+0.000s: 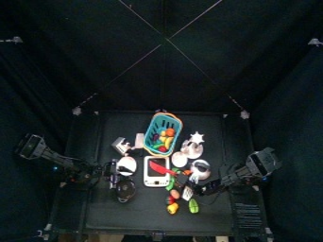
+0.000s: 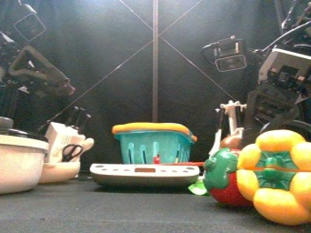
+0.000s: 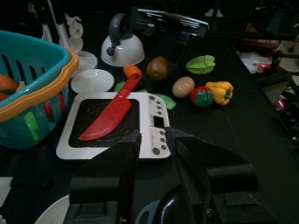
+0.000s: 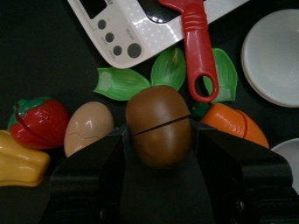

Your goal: Place kiwi in front of stove

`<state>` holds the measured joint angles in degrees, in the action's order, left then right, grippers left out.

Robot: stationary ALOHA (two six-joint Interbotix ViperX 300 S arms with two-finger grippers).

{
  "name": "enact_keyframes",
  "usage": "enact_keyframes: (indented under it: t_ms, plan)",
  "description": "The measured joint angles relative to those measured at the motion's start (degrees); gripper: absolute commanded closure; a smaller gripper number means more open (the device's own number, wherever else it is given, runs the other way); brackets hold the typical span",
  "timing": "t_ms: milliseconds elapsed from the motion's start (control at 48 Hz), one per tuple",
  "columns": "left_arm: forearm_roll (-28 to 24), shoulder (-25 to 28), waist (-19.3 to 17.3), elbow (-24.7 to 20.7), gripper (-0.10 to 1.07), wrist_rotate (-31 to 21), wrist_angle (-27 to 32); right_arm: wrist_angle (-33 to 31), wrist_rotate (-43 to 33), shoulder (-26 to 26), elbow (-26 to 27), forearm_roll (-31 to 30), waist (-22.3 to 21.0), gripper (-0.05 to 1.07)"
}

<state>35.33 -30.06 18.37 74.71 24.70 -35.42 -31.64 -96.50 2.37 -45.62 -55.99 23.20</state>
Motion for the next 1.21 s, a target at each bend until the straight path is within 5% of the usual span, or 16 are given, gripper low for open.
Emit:
enact_keyframes:
  t_ms: [146,458,812,1208]
  plan:
    - [0.0,-0.09,0.0,0.0,0.26,0.0,-0.09,0.35,0.0,0.62,2.02,0.0,0.0,0.26]
    - [0.0,0.0,0.0,0.0,0.26,-0.09,-0.09,-0.53,-0.79,-2.55,14.77,6.15,-0.88,0.26]
    - [0.0,-0.09,0.0,-0.62,0.26,-0.09,0.0,-18.19,-2.72,-12.66,27.33,19.25,-0.44,0.26]
    - [7.47,-0.09,1.58,-1.32,0.26,-4.22,0.0,-32.61,-22.59,-25.93,45.53,16.61,3.87,0.26]
